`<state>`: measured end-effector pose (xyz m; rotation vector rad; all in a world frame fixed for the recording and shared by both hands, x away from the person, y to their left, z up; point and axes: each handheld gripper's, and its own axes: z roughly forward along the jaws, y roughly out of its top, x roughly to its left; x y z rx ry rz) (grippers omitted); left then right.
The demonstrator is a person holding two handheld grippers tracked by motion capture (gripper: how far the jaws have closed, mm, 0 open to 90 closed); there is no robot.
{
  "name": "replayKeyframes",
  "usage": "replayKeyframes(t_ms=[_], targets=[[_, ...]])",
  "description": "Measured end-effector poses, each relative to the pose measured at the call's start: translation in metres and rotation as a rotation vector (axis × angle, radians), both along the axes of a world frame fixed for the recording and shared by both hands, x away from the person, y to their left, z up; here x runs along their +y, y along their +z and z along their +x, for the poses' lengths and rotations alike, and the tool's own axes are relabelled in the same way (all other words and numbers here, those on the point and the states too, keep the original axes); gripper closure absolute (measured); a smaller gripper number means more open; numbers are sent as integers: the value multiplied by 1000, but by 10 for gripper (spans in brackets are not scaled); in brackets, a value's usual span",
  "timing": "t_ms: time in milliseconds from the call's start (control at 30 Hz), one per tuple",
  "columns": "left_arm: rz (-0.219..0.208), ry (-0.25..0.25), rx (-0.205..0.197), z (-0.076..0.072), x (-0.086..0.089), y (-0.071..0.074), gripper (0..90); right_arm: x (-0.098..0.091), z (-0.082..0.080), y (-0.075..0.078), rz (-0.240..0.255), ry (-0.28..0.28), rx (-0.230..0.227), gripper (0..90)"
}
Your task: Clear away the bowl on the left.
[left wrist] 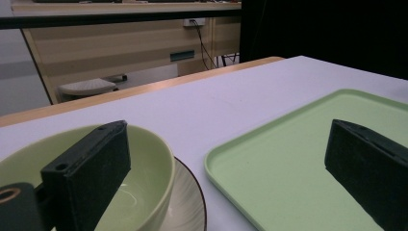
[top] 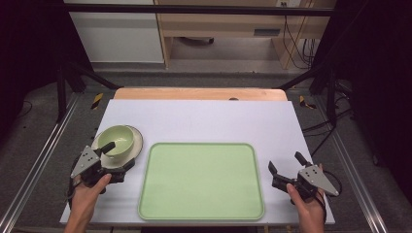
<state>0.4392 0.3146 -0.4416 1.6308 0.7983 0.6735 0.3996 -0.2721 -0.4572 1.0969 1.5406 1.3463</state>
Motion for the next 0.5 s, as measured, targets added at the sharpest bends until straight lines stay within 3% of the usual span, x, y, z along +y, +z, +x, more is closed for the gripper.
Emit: replayKeyframes(t_ms=[267, 467, 500], targets=[[-30, 41, -7, 1, 2, 2, 23, 0, 0, -1, 3, -20, 12, 38], [-38, 62, -31, 3, 5, 12, 25, 3, -1, 0, 3, -21, 12, 38], [-33, 87, -42, 3, 6, 15, 29, 3, -1, 0, 6, -21, 25, 36]])
